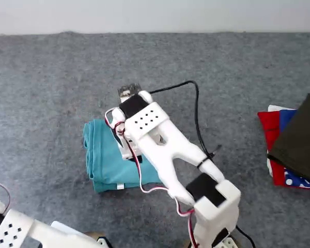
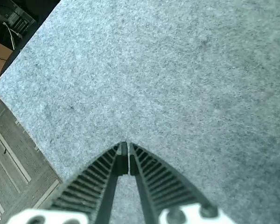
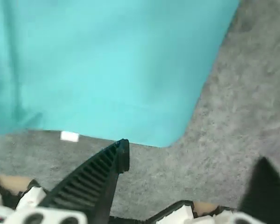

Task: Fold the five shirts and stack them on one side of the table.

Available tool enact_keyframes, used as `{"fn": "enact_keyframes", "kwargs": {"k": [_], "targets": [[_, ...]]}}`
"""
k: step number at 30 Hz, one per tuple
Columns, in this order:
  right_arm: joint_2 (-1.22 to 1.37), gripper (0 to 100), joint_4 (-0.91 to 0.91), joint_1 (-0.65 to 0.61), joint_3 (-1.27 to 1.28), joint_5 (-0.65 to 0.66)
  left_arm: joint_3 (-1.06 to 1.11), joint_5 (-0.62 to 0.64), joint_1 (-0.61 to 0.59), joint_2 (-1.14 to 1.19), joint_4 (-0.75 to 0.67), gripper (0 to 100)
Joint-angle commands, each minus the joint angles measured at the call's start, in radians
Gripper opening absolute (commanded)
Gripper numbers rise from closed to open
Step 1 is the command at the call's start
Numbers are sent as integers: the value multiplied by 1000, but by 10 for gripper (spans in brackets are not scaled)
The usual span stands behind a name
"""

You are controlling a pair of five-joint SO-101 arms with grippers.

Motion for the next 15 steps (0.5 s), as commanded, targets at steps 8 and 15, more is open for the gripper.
{"fn": "enact_keyframes", "kwargs": {"k": [8,15], "targets": [[314,445,-179,21,-3,-20,-33,6,0,-11,5,15],[363,206,-219,22,-20,61,-33,3,-5,-11,5,15]]}}
